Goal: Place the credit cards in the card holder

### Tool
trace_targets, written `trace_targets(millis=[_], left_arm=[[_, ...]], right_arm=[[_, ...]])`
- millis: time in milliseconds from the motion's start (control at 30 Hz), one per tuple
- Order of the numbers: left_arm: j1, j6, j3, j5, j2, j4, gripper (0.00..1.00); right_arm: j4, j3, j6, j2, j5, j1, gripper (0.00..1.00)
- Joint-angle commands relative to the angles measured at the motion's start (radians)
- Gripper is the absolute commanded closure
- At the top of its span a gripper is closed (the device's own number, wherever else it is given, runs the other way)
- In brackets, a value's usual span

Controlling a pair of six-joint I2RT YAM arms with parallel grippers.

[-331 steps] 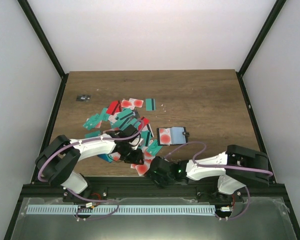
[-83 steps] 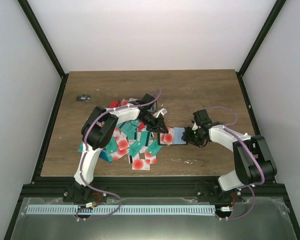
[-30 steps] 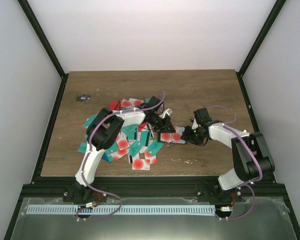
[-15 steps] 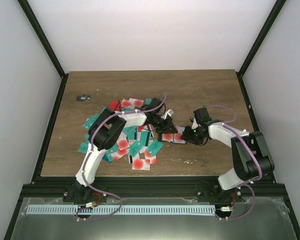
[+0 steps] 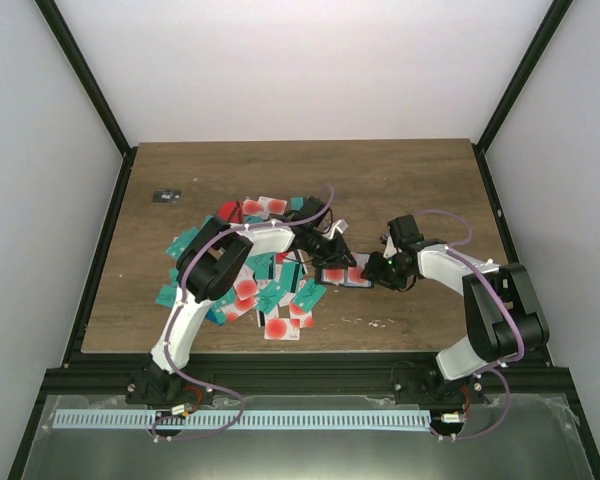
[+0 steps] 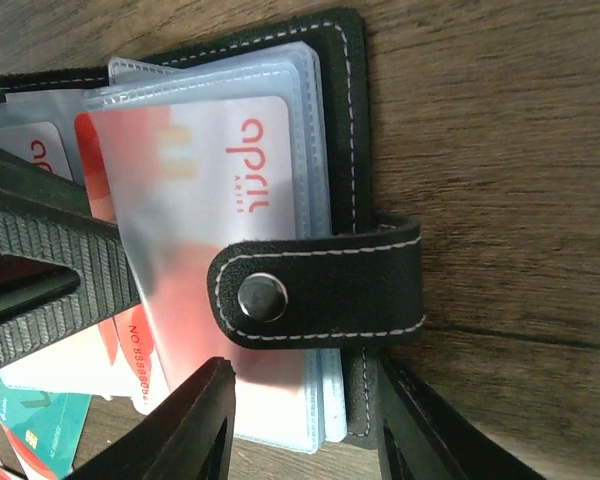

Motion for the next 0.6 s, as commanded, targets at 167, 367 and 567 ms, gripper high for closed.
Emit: trace_targets(millis=[167, 367, 567], left_arm=[[-0.024, 0.114, 0.024, -0.110, -0.010, -0.214, 0.76], [-0.024, 0.150, 0.036, -0.136, -0.026, -0.268, 0.67], [-0.025, 0.191, 0.075, -0.164, -0.036, -0.338, 0.62]], right_arm=[[0.013, 0.018, -0.024, -0.045, -0.026, -0.013, 0.59], [0.004, 0.023, -0.019, -0.062, -0.022, -0.015, 0.58], [-0.014, 0.032, -0.012, -0.085, -0.017, -0.016, 0.58]])
